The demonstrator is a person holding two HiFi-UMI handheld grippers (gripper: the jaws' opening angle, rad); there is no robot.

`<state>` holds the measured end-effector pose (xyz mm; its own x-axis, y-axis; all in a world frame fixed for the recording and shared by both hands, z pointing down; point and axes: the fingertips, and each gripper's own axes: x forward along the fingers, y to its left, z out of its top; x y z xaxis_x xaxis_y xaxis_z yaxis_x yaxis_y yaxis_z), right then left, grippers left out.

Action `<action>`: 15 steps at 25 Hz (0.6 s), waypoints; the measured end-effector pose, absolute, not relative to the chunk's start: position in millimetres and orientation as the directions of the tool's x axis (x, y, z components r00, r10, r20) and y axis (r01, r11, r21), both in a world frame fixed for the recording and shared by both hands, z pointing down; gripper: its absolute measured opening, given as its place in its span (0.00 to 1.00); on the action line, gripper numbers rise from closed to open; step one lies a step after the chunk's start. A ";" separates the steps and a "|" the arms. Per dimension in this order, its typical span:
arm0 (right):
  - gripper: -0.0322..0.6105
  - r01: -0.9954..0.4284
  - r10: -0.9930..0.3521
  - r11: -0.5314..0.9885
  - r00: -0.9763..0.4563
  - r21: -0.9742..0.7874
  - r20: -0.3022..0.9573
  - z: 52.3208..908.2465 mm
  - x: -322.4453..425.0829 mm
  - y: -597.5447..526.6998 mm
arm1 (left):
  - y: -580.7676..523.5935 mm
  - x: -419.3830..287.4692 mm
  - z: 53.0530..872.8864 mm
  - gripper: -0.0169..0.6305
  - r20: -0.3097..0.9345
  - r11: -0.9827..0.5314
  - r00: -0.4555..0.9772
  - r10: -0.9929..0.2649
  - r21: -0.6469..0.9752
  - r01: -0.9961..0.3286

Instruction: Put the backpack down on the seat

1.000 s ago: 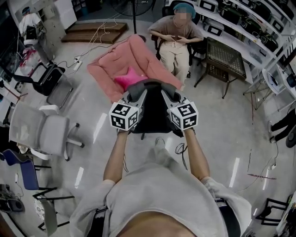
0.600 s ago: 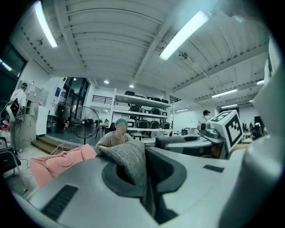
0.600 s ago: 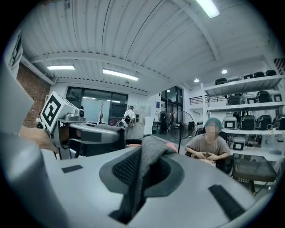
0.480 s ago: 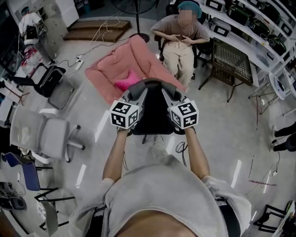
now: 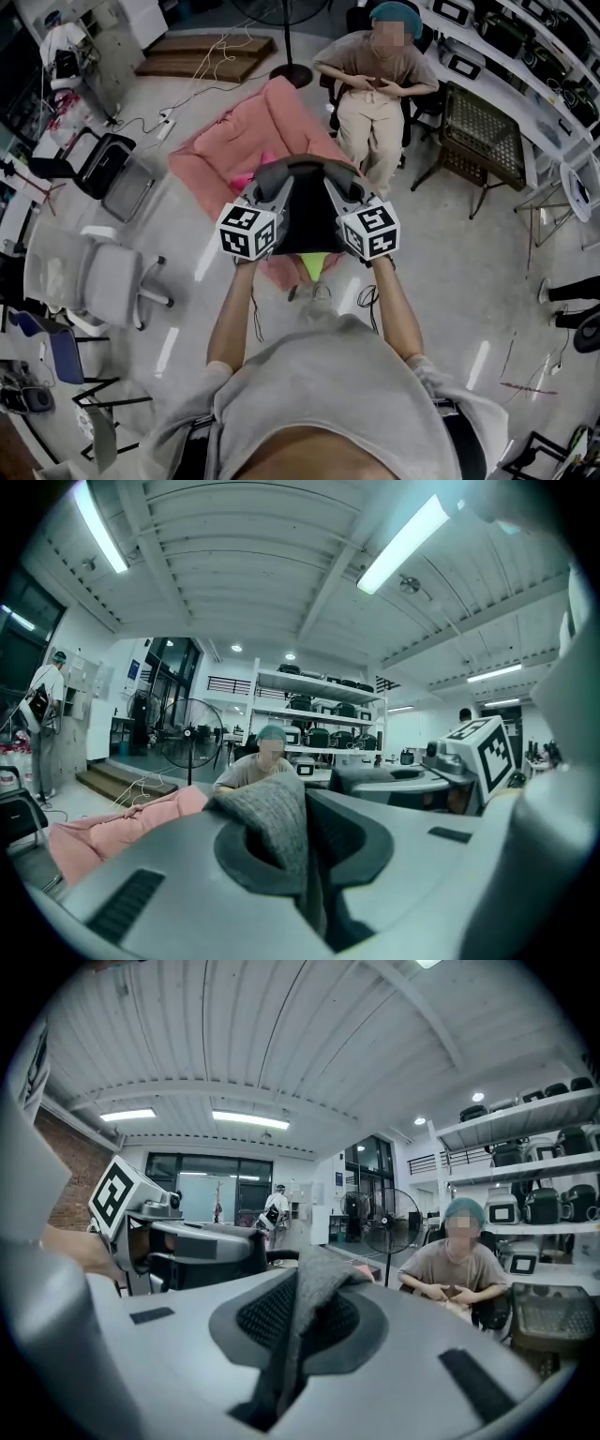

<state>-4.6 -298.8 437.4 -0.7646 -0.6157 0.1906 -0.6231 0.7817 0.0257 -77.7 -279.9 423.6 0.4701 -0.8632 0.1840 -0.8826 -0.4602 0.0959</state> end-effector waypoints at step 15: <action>0.09 -0.548 -0.526 0.836 -0.817 -0.034 0.236 467.0 -25.5 -414.9 | -397.4 -98.1 452.8 0.08 0.250 -0.370 0.390 -0.886 0.124 -0.921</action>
<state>-25.5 -414.9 467.0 -0.8170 -0.5263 0.2356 -0.5482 0.8356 -0.0343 -98.1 -397.4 452.8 0.3900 -0.8862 0.2500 -0.9207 -0.3703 0.1235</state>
